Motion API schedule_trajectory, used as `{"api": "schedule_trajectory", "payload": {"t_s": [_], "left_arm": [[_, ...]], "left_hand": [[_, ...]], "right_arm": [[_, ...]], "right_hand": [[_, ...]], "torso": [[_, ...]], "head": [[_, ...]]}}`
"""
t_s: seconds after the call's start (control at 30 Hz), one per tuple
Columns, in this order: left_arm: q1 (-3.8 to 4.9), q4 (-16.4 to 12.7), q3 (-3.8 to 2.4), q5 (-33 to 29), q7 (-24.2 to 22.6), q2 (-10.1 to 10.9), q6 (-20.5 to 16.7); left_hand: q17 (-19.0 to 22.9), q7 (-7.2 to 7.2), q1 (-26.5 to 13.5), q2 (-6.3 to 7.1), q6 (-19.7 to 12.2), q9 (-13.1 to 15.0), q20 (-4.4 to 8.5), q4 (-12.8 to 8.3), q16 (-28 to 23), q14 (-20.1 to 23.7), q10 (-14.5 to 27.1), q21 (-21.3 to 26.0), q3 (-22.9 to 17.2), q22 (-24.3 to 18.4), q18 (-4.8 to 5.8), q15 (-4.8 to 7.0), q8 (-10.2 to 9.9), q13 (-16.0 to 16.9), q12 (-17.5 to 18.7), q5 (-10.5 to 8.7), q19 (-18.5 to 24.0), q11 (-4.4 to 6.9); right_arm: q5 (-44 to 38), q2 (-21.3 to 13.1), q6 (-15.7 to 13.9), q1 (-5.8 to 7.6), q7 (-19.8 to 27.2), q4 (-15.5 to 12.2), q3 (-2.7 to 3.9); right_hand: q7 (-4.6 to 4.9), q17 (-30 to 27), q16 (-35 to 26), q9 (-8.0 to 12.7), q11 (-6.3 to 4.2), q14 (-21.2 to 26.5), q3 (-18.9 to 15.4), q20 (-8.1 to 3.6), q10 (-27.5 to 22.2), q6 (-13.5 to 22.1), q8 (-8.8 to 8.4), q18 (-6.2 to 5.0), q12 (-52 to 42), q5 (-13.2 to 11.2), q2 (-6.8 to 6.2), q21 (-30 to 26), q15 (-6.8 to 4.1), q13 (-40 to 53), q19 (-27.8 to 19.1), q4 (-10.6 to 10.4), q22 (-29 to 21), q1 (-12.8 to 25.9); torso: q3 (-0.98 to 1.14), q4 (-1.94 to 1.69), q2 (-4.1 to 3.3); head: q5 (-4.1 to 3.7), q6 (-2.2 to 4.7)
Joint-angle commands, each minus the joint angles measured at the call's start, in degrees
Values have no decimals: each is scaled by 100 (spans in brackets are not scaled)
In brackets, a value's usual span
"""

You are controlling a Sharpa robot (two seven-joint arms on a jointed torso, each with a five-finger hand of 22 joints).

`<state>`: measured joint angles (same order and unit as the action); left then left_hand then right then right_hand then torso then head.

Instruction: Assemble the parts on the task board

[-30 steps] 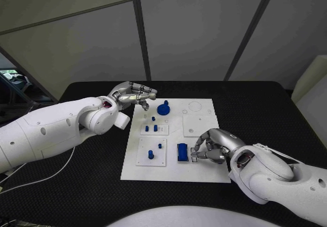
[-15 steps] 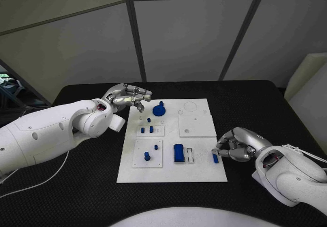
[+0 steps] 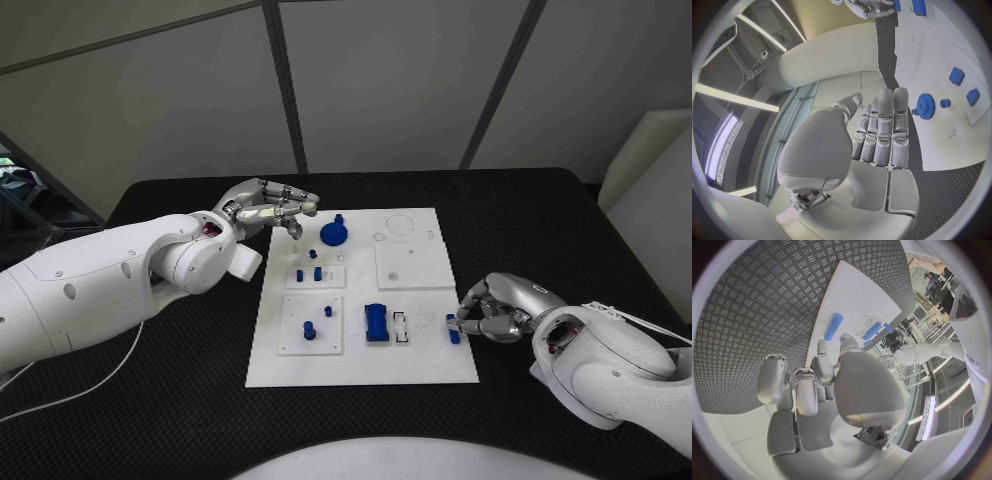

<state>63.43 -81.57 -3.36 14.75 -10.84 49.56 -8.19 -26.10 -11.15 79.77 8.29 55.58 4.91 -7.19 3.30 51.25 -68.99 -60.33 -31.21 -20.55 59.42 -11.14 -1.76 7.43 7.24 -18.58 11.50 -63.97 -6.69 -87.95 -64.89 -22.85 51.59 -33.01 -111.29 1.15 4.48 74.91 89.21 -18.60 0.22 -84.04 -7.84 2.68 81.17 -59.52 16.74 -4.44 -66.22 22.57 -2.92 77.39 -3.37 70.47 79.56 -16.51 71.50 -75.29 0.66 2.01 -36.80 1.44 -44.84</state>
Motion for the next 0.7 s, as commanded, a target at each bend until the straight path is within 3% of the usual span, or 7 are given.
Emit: {"api": "schedule_trajectory", "payload": {"t_s": [0.03,0.1,0.4,0.7], "left_arm": [[1,-10,-3,-19,-45,8,31],[-2,-12,-3,-19,-44,9,34],[-11,-10,-3,-19,-42,10,41],[-18,-11,-3,-19,-25,25,55]], "left_hand": [[6,-2,1,-59,-28,-6,-32,5,-12,15,34,24,24,-6,65,-10,16,9,-8,16,-20,1],[6,-2,1,-59,-28,-6,-32,5,-12,15,34,24,24,-6,65,-10,16,9,-8,16,-20,1],[6,-2,1,-59,-28,-6,-32,5,-12,15,34,24,24,-6,65,-10,16,9,-8,16,-20,1],[6,-2,1,-59,-28,-6,-32,5,-12,15,34,24,24,-6,65,-10,16,9,-8,16,-20,1]], "right_arm": [[-112,65,322,-2,-163,28,-1],[-111,106,377,-4,-192,64,-1],[-190,265,632,-14,-308,165,-5],[-796,380,1221,-33,-605,176,-9]], "right_hand": [[2,1283,-39,-10,-16,-544,-39,27,0,-60,-34,20,15,-30,9,-39,-15,8,-20,2,-7,33],[-6,1280,-41,-18,-23,-544,-42,23,0,-76,-35,19,18,-27,17,-43,-20,9,-22,14,-11,9],[-29,1278,-43,-49,-46,-543,-45,6,-2,-125,-48,19,26,-15,44,-49,-41,16,-22,67,-12,-138],[-35,1234,-69,-97,-52,-533,-88,-8,-38,-157,-84,11,106,-198,48,-92,-50,-24,-47,134,-55,-316]], "torso": [[7,-1,0],[-5,-8,4],[-4,-6,-2],[-7,-6,0]], "head": [[14,-5],[-4,-6],[2,-23],[10,-33]]}}
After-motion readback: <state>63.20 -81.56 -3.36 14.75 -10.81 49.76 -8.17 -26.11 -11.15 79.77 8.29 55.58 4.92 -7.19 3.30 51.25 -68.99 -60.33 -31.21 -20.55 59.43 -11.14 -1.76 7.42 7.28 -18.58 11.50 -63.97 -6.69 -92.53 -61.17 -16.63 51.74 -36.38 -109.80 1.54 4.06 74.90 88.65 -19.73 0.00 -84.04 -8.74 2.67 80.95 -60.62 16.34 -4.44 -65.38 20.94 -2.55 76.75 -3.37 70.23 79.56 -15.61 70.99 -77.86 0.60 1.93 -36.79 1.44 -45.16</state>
